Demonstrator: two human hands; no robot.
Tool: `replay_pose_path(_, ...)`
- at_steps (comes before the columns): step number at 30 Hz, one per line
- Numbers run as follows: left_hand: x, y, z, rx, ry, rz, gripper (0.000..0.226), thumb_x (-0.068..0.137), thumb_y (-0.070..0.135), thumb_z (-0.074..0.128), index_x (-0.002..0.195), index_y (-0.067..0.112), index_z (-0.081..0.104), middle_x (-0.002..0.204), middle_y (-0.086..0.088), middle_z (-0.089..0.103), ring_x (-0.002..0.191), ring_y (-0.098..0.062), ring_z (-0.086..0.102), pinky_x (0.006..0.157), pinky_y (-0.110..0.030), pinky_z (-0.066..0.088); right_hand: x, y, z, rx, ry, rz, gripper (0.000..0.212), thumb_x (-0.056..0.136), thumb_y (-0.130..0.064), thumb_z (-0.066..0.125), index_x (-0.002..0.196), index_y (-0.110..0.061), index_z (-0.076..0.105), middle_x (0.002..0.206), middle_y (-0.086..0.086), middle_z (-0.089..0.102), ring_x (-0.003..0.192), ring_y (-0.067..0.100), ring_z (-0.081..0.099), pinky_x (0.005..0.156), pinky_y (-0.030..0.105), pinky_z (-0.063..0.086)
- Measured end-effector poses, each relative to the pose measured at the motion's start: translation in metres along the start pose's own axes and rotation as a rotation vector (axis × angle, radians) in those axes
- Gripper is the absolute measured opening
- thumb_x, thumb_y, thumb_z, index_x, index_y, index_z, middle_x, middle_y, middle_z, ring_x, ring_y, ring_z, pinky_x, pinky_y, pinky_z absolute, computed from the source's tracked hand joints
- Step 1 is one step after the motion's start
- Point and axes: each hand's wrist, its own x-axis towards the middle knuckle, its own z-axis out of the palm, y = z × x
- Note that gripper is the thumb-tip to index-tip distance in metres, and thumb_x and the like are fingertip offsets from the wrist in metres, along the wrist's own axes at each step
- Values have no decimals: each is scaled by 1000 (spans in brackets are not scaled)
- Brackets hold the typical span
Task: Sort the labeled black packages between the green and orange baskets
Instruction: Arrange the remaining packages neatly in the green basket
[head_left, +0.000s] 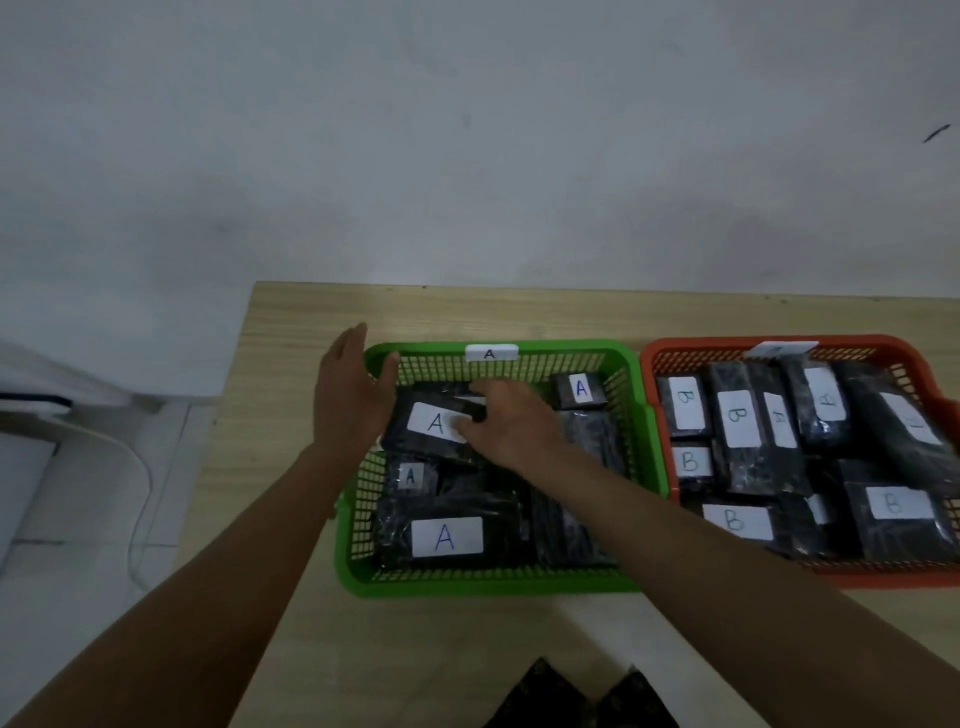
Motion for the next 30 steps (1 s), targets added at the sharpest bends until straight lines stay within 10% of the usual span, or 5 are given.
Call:
replay_pose_path(7, -21, -13, 2, -169, 44, -179, 34, 102, 27, 41, 119, 6, 61, 111, -16, 68, 104, -33, 61, 79, -27, 38, 21, -10, 23, -175, -222, -89, 100, 72, -62, 74, 151, -21, 31, 150, 7, 38, 135, 30, 36, 107, 44, 38)
replay_pose_path(13, -19, -20, 2, -147, 79, -161, 37, 103, 24, 37, 85, 3, 62, 78, -12, 63, 73, -27, 56, 64, -31, 33, 18, -2, 1, 66, -233, -177, 49, 89, -27, 68, 135, -23, 51, 122, 1, 44, 116, 27, 52, 94, 32, 44)
replay_pose_path(20, -20, -21, 3, -197, 105, -180, 35, 102, 25, 40, 76, 8, 57, 66, -1, 55, 63, -19, 50, 55, -31, 26, 8, 6, -3, -252, 125, -311, 49, 93, -27, 58, 141, -20, 48, 144, 7, 50, 132, 30, 44, 104, 45, 37)
replay_pose_path(30, -24, -20, 0, -236, 82, -166, 29, 101, 25, 43, 97, 9, 66, 87, -11, 68, 74, -16, 54, 66, -26, 35, -14, -4, 5, -178, -54, -364, 42, 92, -37, 62, 131, -21, 61, 138, 2, 56, 128, 22, 49, 102, 37, 43)
